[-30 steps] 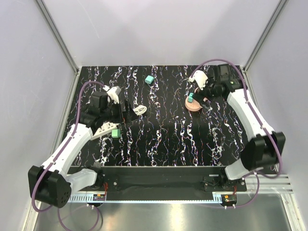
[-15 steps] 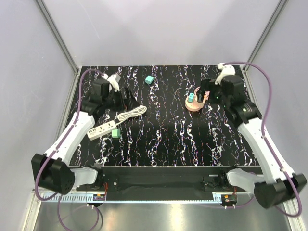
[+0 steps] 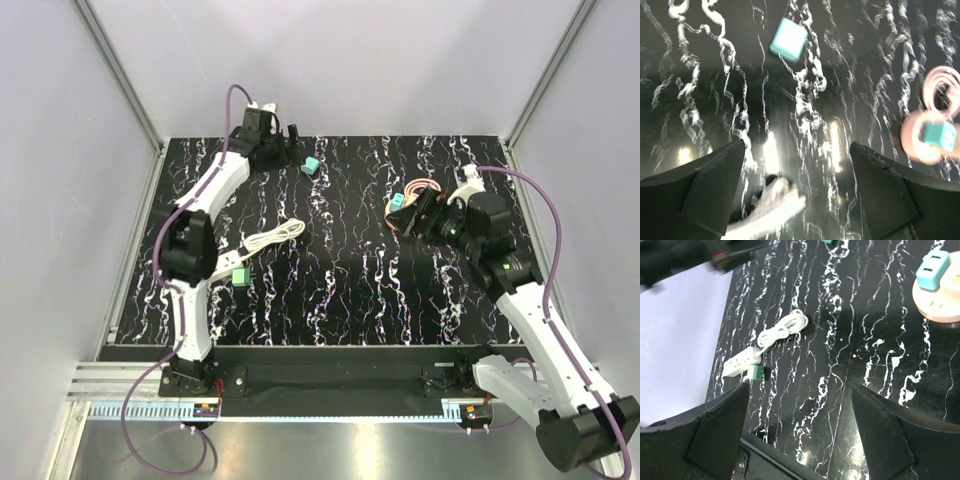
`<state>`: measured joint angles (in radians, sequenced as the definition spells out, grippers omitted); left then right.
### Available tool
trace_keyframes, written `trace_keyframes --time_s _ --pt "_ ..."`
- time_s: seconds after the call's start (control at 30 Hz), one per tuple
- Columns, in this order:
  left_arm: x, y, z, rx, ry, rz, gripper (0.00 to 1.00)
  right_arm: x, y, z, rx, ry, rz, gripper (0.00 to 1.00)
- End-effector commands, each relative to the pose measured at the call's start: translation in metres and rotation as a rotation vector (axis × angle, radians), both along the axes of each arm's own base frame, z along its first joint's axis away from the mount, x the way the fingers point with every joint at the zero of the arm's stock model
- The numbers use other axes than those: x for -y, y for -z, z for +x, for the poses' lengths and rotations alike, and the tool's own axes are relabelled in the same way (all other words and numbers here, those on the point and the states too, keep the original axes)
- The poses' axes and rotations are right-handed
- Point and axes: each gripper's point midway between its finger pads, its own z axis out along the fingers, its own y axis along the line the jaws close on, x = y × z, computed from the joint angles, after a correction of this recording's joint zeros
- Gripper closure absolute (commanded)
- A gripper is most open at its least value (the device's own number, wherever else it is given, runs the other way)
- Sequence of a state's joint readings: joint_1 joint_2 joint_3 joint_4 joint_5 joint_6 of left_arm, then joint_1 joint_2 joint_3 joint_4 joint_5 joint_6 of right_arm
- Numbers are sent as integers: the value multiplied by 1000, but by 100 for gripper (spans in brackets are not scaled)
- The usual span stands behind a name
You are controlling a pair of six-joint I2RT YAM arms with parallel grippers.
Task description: Insert the plug
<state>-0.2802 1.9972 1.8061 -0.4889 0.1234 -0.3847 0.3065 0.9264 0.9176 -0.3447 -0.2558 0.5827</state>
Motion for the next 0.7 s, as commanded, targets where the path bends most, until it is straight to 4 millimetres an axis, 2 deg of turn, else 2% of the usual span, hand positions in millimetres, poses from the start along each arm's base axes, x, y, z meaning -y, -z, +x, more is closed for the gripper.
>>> trace_keyframes --time_s 0.0,0.03,0.07,0.1,0.13,0.23,0.3,0.53,0.63,0.67 --pt "9 0 44 34 -52 -45 11 -3 -43 -12 145 -55 22 10" --pt "12 25 55 -5 -70 -53 11 -2 -46 -13 161 -59 6 10" --pt "16 14 69 37 -79 -74 12 -2 -50 -15 170 -62 6 10" --pt "17 17 77 41 -90 -79 12 -1 -51 -16 170 -63 6 10" --pt "17 29 89 39 -120 -84 11 -3 -54 -19 173 -71 19 10" --pt "15 48 107 40 -179 -94 12 -6 -58 -23 174 -86 46 10" --pt "16 52 116 66 -191 -102 13 -7 -60 -26 183 -104 47 9" --pt "22 89 130 42 -226 -147 16 -6 -65 -25 205 -105 30 9" --pt "28 96 137 51 -232 -189 16 -7 -67 -27 210 -113 31 9" --pt "30 93 142 77 -231 -209 16 -7 -67 -27 211 -113 32 9"
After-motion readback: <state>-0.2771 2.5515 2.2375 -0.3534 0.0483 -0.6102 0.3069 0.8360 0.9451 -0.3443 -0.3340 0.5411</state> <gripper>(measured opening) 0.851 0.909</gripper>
